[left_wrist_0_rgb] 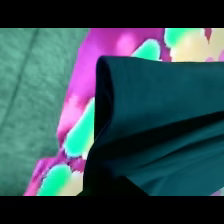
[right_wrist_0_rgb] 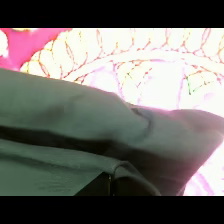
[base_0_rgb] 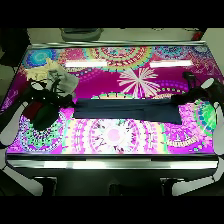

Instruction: Fold the shirts.

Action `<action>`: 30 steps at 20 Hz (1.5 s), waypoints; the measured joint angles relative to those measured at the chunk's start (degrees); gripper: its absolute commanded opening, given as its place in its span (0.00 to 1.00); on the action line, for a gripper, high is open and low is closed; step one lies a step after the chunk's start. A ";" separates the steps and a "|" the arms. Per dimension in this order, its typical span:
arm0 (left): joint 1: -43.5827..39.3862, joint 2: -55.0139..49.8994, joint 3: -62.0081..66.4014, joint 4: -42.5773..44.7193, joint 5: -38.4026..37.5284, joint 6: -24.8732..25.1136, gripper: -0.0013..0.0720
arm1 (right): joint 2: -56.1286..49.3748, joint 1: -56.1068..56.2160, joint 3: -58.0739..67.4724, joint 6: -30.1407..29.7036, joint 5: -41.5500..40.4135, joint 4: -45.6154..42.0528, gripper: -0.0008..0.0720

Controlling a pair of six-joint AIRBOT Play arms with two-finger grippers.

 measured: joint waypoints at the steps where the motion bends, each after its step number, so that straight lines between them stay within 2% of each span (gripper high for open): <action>1: 0.02 -0.87 0.50 -0.11 -0.28 -0.13 0.77 | -0.42 0.09 0.24 0.22 -0.26 -0.02 0.51; 2: 0.24 -1.38 1.05 -1.79 -0.94 -0.44 0.86 | -0.55 0.02 0.50 0.35 -0.24 0.00 0.77; 3: 0.28 -1.51 1.64 -2.54 -0.85 -0.44 0.85 | -0.46 -0.11 0.72 0.35 0.37 0.09 0.84; 6: 1.09 -0.09 3.43 -5.01 -1.53 0.59 0.83 | 1.03 -2.67 1.09 -0.44 3.32 0.61 0.87; 7: 1.16 1.03 3.76 -5.57 -1.81 1.11 0.83 | 1.29 -4.31 1.14 -0.68 4.31 0.70 0.94; 9: 1.07 3.91 4.17 -6.36 -2.47 1.70 0.83 | 1.22 -8.39 1.20 -1.11 7.58 2.10 0.99; 14: 0.26 12.28 4.61 -7.30 -2.80 2.38 0.83 | -3.15 -14.38 1.22 -2.29 15.82 6.54 0.99; 18: -1.86 17.90 4.66 -7.21 -2.73 2.47 0.83 | -7.61 -14.25 1.29 -2.36 17.16 11.82 0.99; 19: -2.71 19.02 4.63 -7.15 -2.78 2.49 0.83 | -8.48 -13.53 1.33 -1.95 17.20 13.51 0.97; 20: -3.56 19.96 4.72 -7.41 -2.75 2.56 0.83 | -9.09 -12.79 1.40 -1.33 16.85 14.62 0.82; 22: -5.44 20.98 4.68 -7.19 -2.78 2.54 0.83 | -9.99 -11.17 1.40 -0.07 14.10 14.58 0.25; 23: -6.54 21.40 4.70 -7.21 -2.78 2.54 0.83 | -10.08 -10.36 1.18 0.24 13.09 14.34 0.08; 24: -7.65 21.55 4.68 -7.30 -2.84 2.56 0.82 | -9.86 -9.64 1.18 0.76 12.55 14.12 0.07; 25: -8.98 21.55 4.46 -7.26 -2.82 2.56 0.71 | -9.16 -9.05 1.18 0.74 11.96 13.60 0.07; 26: -10.34 21.59 4.07 -7.26 -2.71 2.56 0.32 | -8.15 -8.76 1.18 0.74 11.47 13.92 0.07; 27: -11.98 21.59 3.34 -7.28 -2.21 2.56 0.06 | -6.54 -8.57 1.25 0.39 11.87 14.25 0.07; 30: -18.12 20.72 0.02 -7.32 1.60 2.51 0.06 | -0.31 -8.09 1.25 -0.81 14.12 14.71 0.07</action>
